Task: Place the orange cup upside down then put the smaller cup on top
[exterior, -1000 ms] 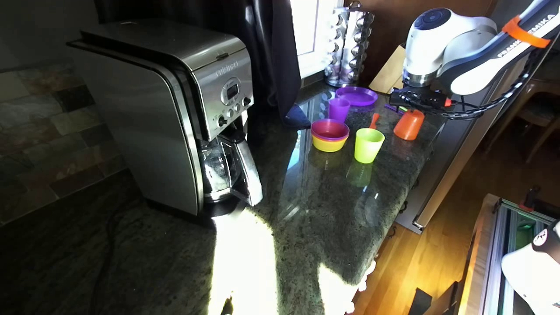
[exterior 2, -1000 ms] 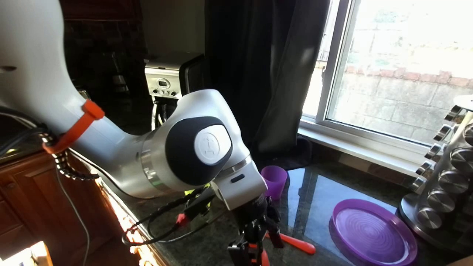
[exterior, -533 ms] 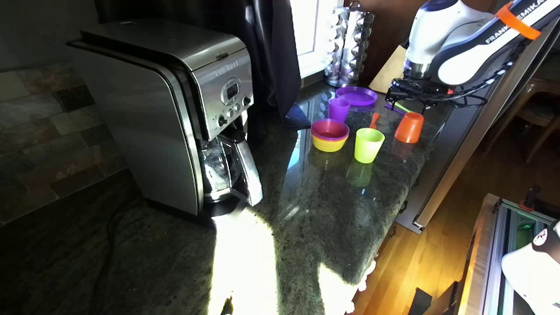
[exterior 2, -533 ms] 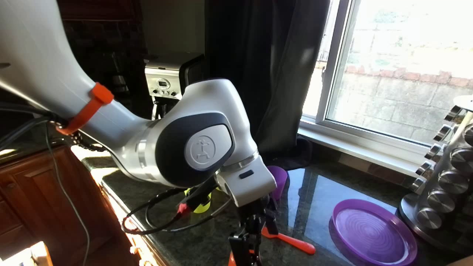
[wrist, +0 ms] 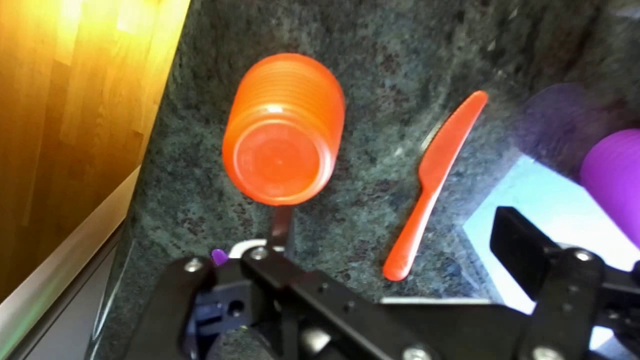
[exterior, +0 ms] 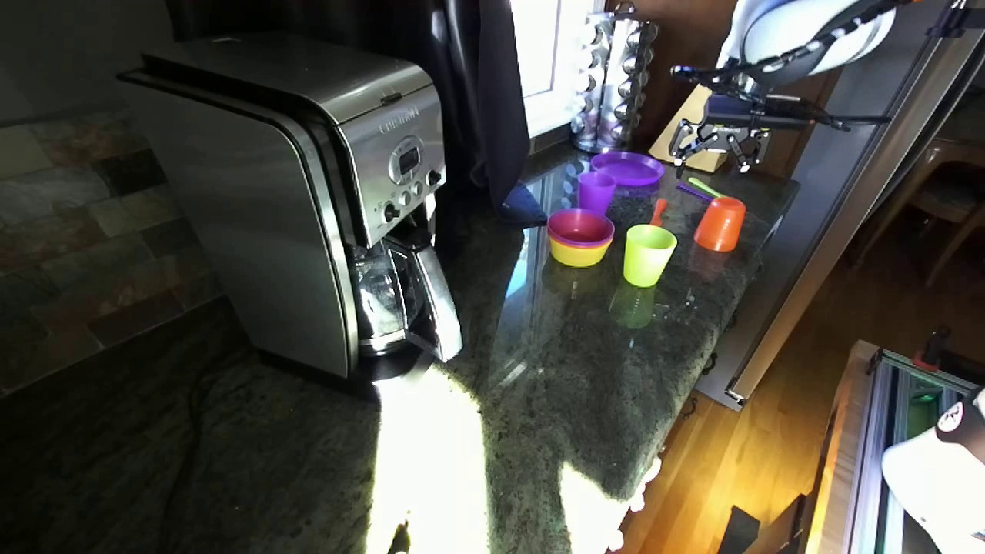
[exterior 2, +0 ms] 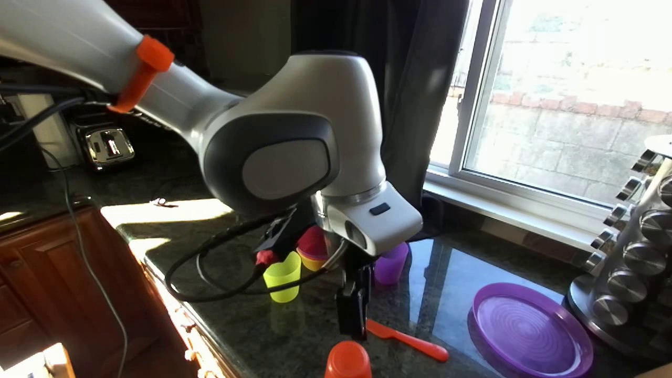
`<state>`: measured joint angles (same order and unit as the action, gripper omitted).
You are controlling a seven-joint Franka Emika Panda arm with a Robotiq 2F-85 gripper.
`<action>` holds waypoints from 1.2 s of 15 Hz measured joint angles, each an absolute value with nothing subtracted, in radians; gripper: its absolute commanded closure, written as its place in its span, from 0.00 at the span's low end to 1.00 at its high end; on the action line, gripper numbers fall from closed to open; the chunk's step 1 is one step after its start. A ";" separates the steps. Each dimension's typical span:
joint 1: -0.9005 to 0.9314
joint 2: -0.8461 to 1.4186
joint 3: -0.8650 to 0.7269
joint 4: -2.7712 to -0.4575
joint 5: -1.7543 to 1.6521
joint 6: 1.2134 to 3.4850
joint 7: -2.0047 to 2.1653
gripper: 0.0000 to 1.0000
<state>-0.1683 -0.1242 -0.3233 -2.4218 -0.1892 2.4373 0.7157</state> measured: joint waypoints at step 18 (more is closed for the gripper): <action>-0.249 0.181 -0.310 -2.052 0.140 2.136 0.490 0.00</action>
<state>-0.2491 0.1809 -0.3103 -2.0516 0.1404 2.1362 0.4899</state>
